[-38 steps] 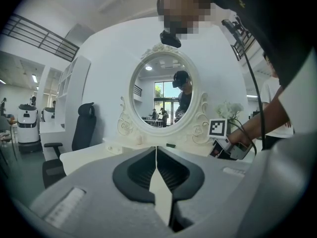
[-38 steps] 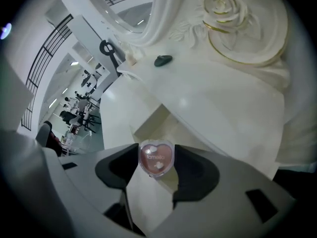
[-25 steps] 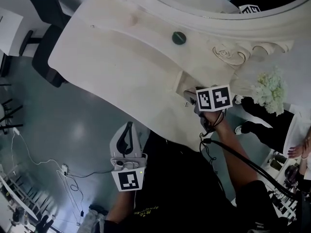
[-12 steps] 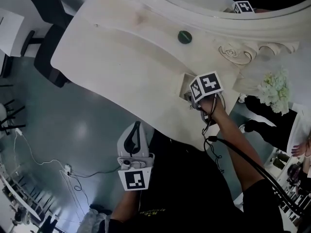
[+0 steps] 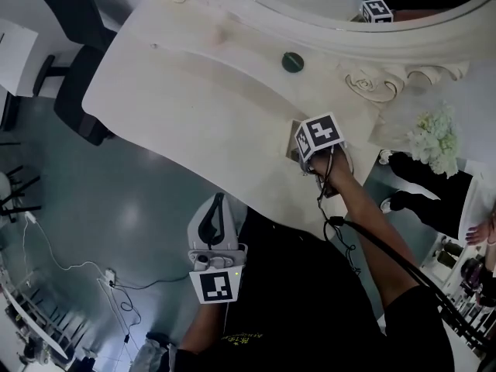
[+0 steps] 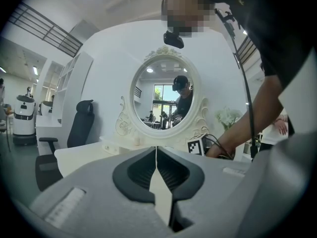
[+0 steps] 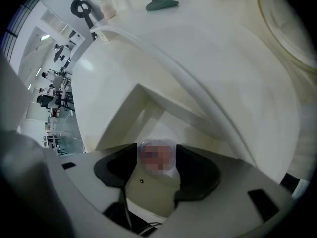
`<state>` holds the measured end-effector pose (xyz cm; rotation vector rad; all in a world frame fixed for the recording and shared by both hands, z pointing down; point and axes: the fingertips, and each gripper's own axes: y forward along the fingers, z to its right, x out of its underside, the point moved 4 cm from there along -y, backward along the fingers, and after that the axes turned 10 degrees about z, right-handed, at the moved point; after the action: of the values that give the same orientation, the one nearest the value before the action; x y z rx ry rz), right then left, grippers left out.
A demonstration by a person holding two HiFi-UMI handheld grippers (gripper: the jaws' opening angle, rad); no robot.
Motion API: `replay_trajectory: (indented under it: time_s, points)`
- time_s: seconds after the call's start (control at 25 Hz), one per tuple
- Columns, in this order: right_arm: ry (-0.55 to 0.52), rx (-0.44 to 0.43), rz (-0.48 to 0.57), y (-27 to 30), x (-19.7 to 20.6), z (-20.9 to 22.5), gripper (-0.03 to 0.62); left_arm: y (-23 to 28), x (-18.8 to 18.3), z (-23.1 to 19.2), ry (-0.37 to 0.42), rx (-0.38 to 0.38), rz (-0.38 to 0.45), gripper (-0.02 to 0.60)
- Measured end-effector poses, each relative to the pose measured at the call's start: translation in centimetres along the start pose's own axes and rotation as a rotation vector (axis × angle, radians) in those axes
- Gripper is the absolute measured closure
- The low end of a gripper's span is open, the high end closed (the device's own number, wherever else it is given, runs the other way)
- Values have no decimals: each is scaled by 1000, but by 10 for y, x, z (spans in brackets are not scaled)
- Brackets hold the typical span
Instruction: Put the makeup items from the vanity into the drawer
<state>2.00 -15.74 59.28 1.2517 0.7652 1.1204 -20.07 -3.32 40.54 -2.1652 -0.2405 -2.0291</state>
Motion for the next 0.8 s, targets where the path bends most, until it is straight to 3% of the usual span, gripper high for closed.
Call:
replay_trajectory:
  time_s: [0.12, 0.4, 0.8]
  points:
    - [11, -7, 12, -2, 0, 0, 318, 1, -1, 1, 3, 10, 5, 558]
    - [12, 10, 38, -10, 1, 5, 315, 2, -2, 5, 7, 36, 3, 558]
    - [-87, 40, 26, -8, 1, 0, 273, 0, -1, 6, 2, 39, 6, 558]
